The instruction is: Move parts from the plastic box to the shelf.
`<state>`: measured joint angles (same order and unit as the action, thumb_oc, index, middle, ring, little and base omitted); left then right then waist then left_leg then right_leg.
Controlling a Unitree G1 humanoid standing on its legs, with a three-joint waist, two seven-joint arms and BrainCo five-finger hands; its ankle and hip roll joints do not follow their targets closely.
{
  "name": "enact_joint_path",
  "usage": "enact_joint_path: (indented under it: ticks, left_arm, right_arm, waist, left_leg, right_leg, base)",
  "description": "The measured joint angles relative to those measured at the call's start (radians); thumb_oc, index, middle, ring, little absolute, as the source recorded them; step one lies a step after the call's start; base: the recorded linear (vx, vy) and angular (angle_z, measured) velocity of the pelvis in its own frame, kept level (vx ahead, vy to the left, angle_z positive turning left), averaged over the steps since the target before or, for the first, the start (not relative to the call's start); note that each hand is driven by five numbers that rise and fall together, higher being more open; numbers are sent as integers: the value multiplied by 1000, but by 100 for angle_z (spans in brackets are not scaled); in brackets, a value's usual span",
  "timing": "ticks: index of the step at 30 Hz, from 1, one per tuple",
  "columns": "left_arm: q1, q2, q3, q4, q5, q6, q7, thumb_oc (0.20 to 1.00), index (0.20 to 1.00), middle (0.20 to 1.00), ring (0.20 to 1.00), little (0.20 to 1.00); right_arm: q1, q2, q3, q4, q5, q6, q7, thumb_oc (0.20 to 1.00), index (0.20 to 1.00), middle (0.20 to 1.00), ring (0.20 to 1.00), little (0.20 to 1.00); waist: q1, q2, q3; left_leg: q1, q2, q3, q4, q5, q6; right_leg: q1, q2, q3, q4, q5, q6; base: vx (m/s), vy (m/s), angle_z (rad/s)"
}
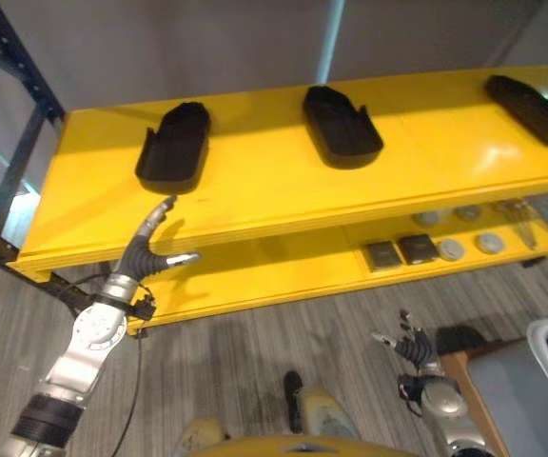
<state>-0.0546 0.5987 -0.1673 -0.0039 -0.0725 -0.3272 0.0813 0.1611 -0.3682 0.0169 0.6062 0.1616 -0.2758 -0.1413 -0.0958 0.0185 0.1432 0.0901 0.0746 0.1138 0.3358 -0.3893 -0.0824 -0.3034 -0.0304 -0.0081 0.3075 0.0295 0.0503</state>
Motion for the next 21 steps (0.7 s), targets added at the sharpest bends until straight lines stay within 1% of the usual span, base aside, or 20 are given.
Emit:
enact_joint_path:
  ticks: [1,2,3,4,5,6,7,8,9,10,11,12,13,14,15,16,17,18,19,21]
  left_arm:
    - [-1,8,4,7,1,-1,2,1000,1000,1000,1000,1000]
    - [3,15,2,23,4,1,3,1000,1000,1000,1000,1000]
    - [-2,27,-6,56,29,0,9,1000,1000,1000,1000,1000]
    - [4,51,-10,104,44,9,12,1000,1000,1000,1000,1000]
    - [11,51,-9,130,50,5,23,1000,1000,1000,1000,1000]
    - [8,45,-8,187,61,-10,35,1000,1000,1000,1000,1000]
    - [9,45,-7,225,67,5,43,1000,1000,1000,1000,1000]
    - [13,40,-8,264,67,8,48,1000,1000,1000,1000,1000]
    - [14,43,-9,339,72,12,48,1000,1000,1000,1000,1000]
    - [14,44,-7,386,77,15,48,1000,1000,1000,1000,1000]
    - [18,31,1,445,79,25,47,1000,1000,1000,1000,1000]
    - [31,5,16,476,80,37,50,1000,1000,1000,1000,1000]
    - [38,-9,16,496,84,42,50,1000,1000,1000,1000,1000]
    - [44,-22,22,541,91,36,51,1000,1000,1000,1000,1000]
    - [63,-23,32,602,96,50,66,1000,1000,1000,1000,1000]
    - [58,-30,45,669,96,54,70,1000,1000,1000,1000,1000]
    - [58,-30,45,669,96,54,70,1000,1000,1000,1000,1000]
    - [43,-88,75,896,95,75,86,1000,1000,1000,1000,1000]
    - [43,-108,77,966,95,84,86,1000,1000,1000,1000,1000]
    - [33,-173,77,1130,95,114,87,1000,1000,1000,1000,1000]
  right_arm:
    - [8,24,2,4,0,6,0,1000,1000,1000,1000,1000]
    - [27,38,14,-3,0,7,0,1000,1000,1000,1000,1000]
    - [50,61,15,2,0,5,0,1000,1000,1000,1000,1000]
    - [69,86,25,5,0,12,0,1000,1000,1000,1000,1000]
    - [83,98,32,40,0,7,0,1000,1000,1000,1000,1000]
    - [58,108,37,75,1,2,0,1000,1000,1000,1000,1000]
    - [40,113,53,99,1,11,0,1000,1000,1000,1000,1000]
    - [36,121,58,125,0,11,0,1000,1000,1000,1000,1000]
    - [36,132,58,165,0,16,0,1000,1000,1000,1000,1000]
    - [10,127,58,202,0,16,0,1000,1000,1000,1000,1000]
    - [-37,121,55,259,0,16,-1,1000,1000,1000,1000,1000]
    - [-55,119,53,290,1,26,0,1000,1000,1000,1000,1000]
    - [-50,117,52,312,1,31,0,1000,1000,1000,1000,1000]
    - [-47,121,50,353,3,35,2,1000,1000,1000,1000,1000]
    - [-52,129,52,409,9,44,8,1000,1000,1000,1000,1000]
    - [-83,128,56,465,10,42,9,1000,1000,1000,1000,1000]
    - [-83,128,56,465,10,42,9,1000,1000,1000,1000,1000]
    - [-152,127,62,600,10,58,13,1000,1000,1000,1000,1000]
    - [-161,127,63,633,10,65,21,1000,1000,1000,1000,1000]
    - [-167,117,59,696,10,91,28,1000,1000,1000,1000,1000]
  waist:
    - [12,-36,-6]
    - [16,-47,-15]
    - [12,-72,-23]
    - [8,-87,-28]
    - [9,-95,-30]
    - [20,-89,-35]
    - [27,-85,-32]
    - [31,-81,-32]
    - [38,-97,-30]
    - [40,-99,-23]
    - [36,-70,-9]
    - [51,-50,4]
    - [63,-34,-2]
    - [72,-31,-4]
    - [102,-52,-5]
    - [102,-65,-8]
    - [102,-65,-8]
    - [103,-91,-28]
    - [102,-102,-44]
    - [92,-98,-78]
  left_leg:
    - [1,-40,12,-40,29,40]
    - [-17,-58,17,-68,59,40]
    - [-53,-89,6,-59,78,61]
    - [-75,-99,7,-66,108,71]
    - [-94,-111,8,-56,123,69]
    - [-108,-108,14,-59,128,67]
    - [-112,-103,18,-60,133,76]
    - [-137,-99,17,-54,143,93]
    - [-161,-116,12,-30,147,101]
    - [-182,-111,9,-16,151,108]
    - [-189,-90,10,-27,170,134]
    - [-192,-72,11,-57,197,135]
    - [-187,-59,0,-92,221,136]
    - [-155,-60,-5,-130,247,124]
    - [-125,-70,1,-188,284,99]
    - [-120,-72,8,-201,295,91]
    - [-120,-72,8,-201,295,91]
    - [-90,-76,29,-234,307,69]
    - [-82,-77,35,-239,306,62]
    - [-59,-55,35,-270,321,38]
  right_leg:
    - [-18,-14,23,-24,34,4]
    - [-34,-26,37,-50,57,26]
    - [-29,-56,35,-117,113,58]
    - [-32,-67,38,-168,176,123]
    - [-26,-64,47,-174,217,123]
    - [-46,-59,93,-189,263,142]
    - [-57,-49,136,-179,270,188]
    - [-53,-49,162,-172,262,197]
    - [-45,-48,195,-180,271,187]
    - [-45,-48,211,-217,327,147]
    - [-33,-43,219,-249,338,121]
    - [-20,-33,200,-182,222,139]
    - [-3,-29,184,-106,127,131]
    - [29,-36,154,-64,64,124]
    - [124,-56,157,-131,47,132]
    - [146,-64,158,-184,51,134]
    - [146,-64,158,-184,51,134]
    - [196,-67,158,-267,46,131]
    - [212,-70,159,-292,29,110]
    - [238,-49,157,-330,36,90]
  base:
    - [-205,87,-19]
    - [-206,87,-17]
    - [-403,83,5]
    - [-340,76,18]
    - [-428,120,-2]
    - [-163,88,-17]
    - [-248,127,-10]
    - [-277,71,8]
    - [-209,26,12]
    - [-186,-54,11]
    - [-61,-51,5]
    - [-53,-50,13]
    - [2,-41,7]
    - [16,-84,-8]
    - [27,-111,-15]
    - [35,-79,-18]
    - [59,-59,-33]
    - [67,-45,-36]
    - [67,-45,-40]
    - [57,-29,-9]
